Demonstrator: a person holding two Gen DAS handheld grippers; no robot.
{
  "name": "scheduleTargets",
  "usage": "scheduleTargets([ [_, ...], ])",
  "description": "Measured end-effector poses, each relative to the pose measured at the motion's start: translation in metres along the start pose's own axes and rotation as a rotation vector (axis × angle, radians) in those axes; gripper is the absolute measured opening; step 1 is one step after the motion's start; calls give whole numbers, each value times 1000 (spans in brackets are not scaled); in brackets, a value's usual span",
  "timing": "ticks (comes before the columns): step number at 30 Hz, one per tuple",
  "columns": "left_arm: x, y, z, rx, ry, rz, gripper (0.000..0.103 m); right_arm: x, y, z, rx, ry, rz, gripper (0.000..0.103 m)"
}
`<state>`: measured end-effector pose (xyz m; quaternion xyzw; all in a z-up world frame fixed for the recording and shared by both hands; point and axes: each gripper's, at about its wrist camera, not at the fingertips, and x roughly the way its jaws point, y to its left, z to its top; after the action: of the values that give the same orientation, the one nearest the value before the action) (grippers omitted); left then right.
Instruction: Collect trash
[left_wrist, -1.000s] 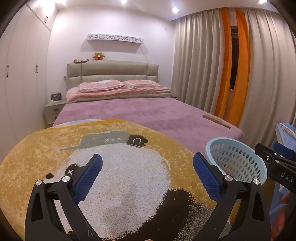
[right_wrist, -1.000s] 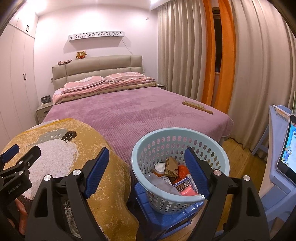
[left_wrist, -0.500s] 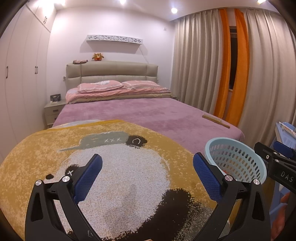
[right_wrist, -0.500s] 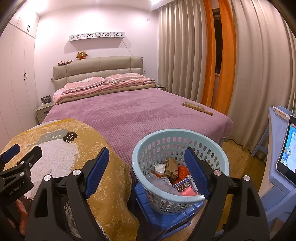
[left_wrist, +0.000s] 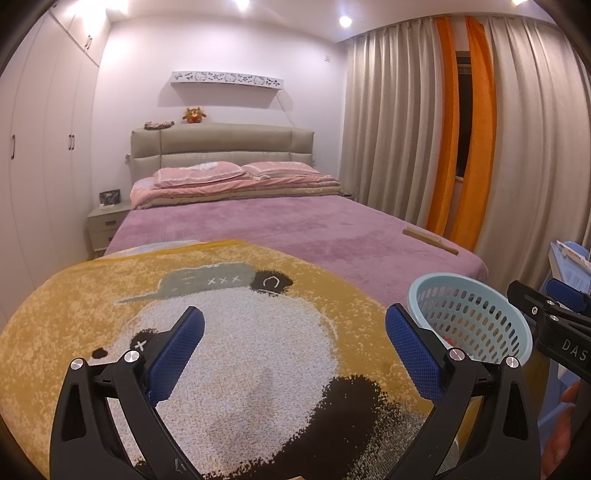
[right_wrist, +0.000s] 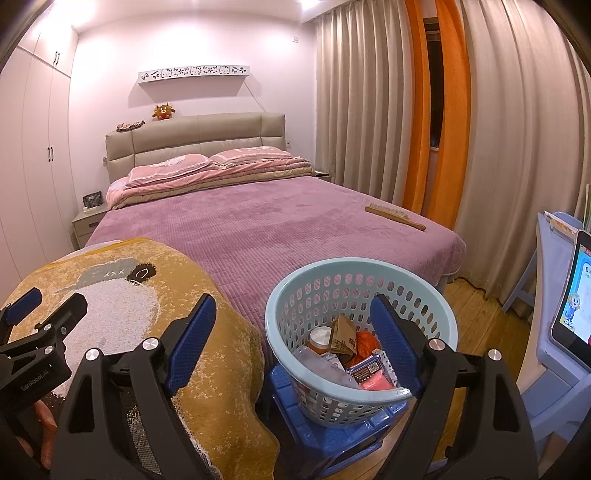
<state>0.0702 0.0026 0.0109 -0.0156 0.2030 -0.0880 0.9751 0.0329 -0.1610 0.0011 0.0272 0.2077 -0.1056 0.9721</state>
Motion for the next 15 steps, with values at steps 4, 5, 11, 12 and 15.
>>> scheduleTargets([
  [4,0,-1,0,3,-3,1,95,0,0,0,1,0,-1,81],
  [5,0,-1,0,4,-3,0,95,0,0,0,1,0,-1,81],
  [11,-1,1,0,4,-1,-7,95,0,1,0,5,3,2,81],
  [12,-1,1,1,4,-1,-7,96,-1,1,0,7,4,5,81],
  [15,-1,1,0,5,-1,-7,95,-2,4,0,5,2,8,81],
])
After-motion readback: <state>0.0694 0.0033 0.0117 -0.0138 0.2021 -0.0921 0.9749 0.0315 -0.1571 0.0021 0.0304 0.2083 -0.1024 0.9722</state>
